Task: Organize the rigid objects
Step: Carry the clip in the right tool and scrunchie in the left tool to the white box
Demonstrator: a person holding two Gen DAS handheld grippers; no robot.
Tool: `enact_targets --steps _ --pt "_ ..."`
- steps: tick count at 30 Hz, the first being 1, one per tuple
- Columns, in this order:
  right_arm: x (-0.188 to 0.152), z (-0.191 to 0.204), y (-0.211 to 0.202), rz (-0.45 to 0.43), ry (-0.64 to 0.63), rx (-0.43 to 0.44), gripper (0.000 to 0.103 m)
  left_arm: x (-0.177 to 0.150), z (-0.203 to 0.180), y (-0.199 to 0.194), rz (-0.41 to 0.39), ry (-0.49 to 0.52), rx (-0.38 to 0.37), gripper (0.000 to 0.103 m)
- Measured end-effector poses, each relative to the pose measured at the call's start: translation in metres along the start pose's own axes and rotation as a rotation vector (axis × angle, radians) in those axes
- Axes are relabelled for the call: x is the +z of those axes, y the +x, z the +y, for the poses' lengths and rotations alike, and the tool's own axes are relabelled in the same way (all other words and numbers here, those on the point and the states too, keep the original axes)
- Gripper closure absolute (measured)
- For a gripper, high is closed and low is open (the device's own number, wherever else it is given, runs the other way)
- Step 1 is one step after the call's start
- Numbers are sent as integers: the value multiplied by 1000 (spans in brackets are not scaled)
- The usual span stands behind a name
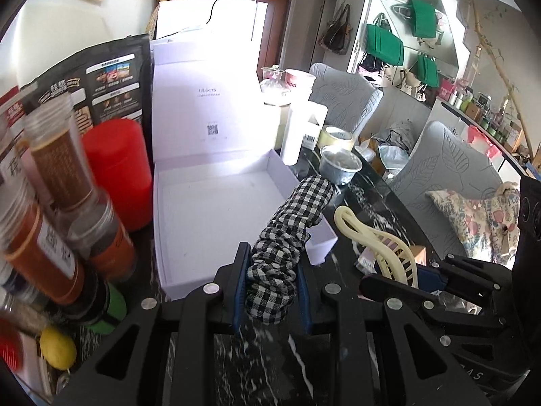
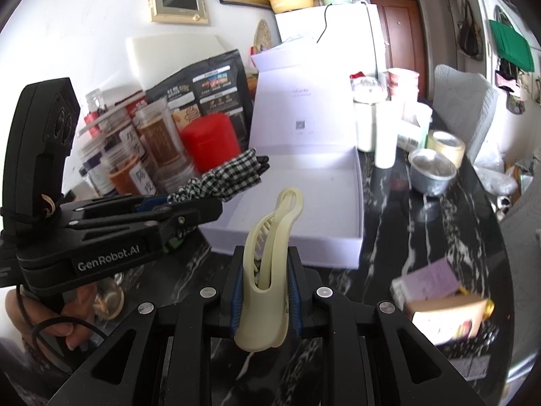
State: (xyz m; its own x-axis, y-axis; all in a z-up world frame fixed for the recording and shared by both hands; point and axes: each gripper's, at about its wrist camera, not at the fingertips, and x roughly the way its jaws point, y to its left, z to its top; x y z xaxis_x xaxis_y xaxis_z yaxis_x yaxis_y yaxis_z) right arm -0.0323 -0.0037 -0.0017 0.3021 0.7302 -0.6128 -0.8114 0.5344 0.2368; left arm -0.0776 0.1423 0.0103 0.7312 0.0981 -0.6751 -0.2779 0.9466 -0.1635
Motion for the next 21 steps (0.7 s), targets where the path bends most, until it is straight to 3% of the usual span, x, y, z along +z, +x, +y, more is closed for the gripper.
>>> enact_targets --steps 21 --pt "63 -33 35 -38 -24 -42 80 68 18 53 -38 -26 21 78"
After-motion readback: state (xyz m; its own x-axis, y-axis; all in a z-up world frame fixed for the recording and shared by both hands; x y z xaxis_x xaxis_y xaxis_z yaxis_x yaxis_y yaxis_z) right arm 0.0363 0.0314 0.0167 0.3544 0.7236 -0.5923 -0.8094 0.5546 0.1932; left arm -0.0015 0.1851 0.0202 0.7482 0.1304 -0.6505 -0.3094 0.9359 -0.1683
